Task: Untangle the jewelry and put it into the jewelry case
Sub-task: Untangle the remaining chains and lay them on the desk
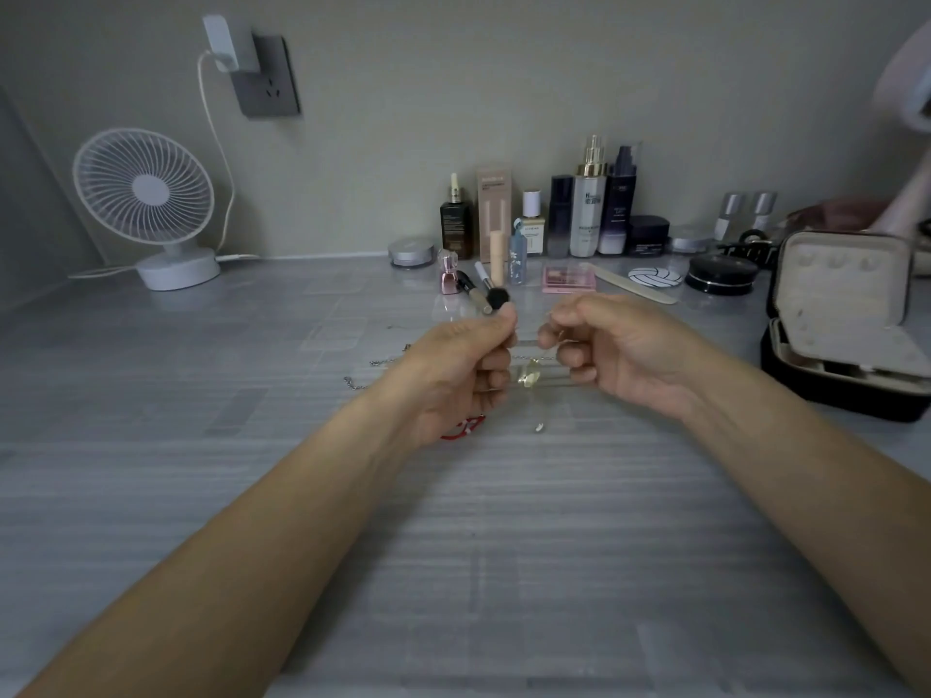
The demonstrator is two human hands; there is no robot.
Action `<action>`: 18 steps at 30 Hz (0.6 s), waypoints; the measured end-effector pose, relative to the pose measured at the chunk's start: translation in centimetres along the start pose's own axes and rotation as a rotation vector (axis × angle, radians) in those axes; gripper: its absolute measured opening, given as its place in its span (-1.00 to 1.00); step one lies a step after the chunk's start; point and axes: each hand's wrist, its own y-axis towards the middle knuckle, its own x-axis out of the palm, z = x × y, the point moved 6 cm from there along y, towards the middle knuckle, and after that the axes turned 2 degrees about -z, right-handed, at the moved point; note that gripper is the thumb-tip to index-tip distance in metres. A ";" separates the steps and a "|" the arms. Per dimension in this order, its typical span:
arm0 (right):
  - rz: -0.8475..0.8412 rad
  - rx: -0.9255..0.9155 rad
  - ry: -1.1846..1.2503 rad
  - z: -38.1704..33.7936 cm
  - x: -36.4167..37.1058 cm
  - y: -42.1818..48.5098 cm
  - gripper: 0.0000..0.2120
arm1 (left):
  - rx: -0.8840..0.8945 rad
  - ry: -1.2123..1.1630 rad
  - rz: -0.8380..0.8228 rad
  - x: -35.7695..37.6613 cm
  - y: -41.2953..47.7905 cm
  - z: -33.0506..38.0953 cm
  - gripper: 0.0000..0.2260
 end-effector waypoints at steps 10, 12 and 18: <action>0.006 -0.026 -0.032 -0.4 -0.6 0.1 -0.61 | -0.004 0.113 0.006 -0.2 -0.1 0.4 -0.71; 0.014 -0.036 -0.079 -0.4 -0.5 0.1 -0.65 | -0.011 0.093 0.008 -0.2 -0.2 0.6 -0.69; -0.003 -0.060 -0.074 -0.4 -0.4 0.0 -0.80 | 0.045 0.036 0.016 -0.5 -0.4 1.0 -0.78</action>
